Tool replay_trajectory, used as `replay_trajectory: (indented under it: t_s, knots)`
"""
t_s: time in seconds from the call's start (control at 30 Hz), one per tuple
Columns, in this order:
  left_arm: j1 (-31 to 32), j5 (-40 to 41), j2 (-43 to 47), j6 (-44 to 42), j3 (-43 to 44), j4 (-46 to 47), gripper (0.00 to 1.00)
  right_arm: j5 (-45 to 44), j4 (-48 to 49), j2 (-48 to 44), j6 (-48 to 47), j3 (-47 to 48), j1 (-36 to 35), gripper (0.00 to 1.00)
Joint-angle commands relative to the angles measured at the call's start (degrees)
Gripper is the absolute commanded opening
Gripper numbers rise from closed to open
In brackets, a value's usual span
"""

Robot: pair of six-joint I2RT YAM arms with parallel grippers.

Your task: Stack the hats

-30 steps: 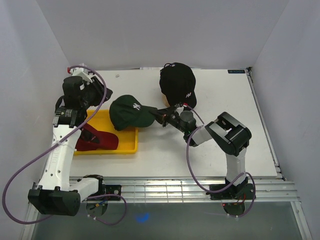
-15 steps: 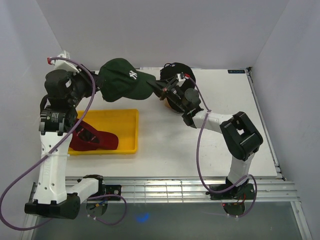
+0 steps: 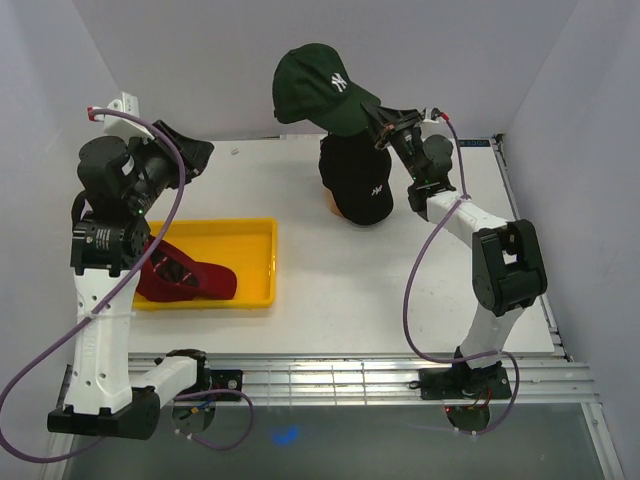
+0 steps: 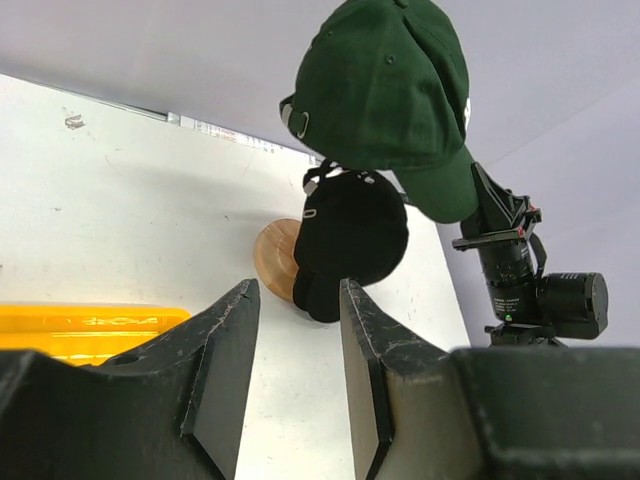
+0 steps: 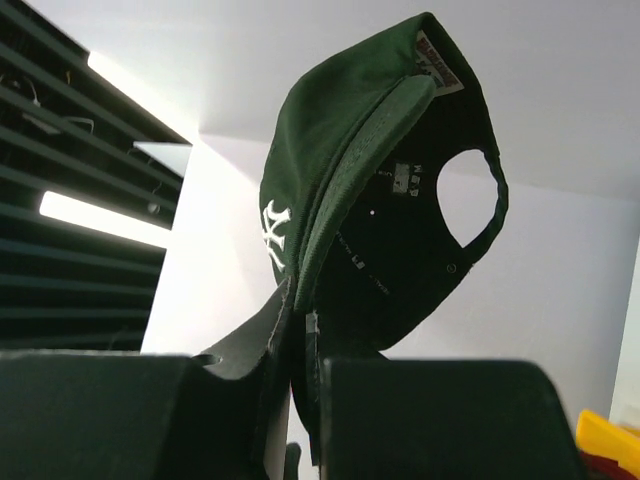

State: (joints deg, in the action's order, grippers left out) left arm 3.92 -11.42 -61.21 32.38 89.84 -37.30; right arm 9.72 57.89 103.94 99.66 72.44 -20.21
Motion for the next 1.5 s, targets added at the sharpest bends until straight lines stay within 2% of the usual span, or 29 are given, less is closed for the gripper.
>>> replay_trajectory:
  t_s: [0.0, 0.27, 0.4, 0.8, 1.2, 1.47]
  knots:
    - [0.8, -1.3, 0.7, -0.3, -0.1, 0.6, 0.49, -3.4, -0.3, -5.2, -0.1, 0.0, 2.4, 0.08]
    - [2.3, -1.0, 0.3, -1.0, -1.0, 1.0, 0.49, -2.3, 1.9, -7.2, 0.8, -5.9, 6.8, 0.08]
    - [2.7, -0.8, 0.0, -1.3, -1.0, 1.1, 0.49, 0.0, 4.6, -3.7, 3.0, -5.8, 6.9, 0.08]
    - [3.9, 0.3, -0.5, -2.2, -0.5, 0.6, 0.49, 0.5, 4.8, -2.7, 1.2, -10.5, 7.5, 0.08]
    - [4.3, 0.8, 0.0, -2.6, -2.4, 1.4, 0.5, 1.8, 16.1, -1.5, 7.4, -16.4, 9.4, 0.08]
    - [4.8, 1.3, 0.1, -2.7, -2.7, 1.3, 0.49, 2.5, 19.5, -2.6, 8.5, -21.8, 10.6, 0.08]
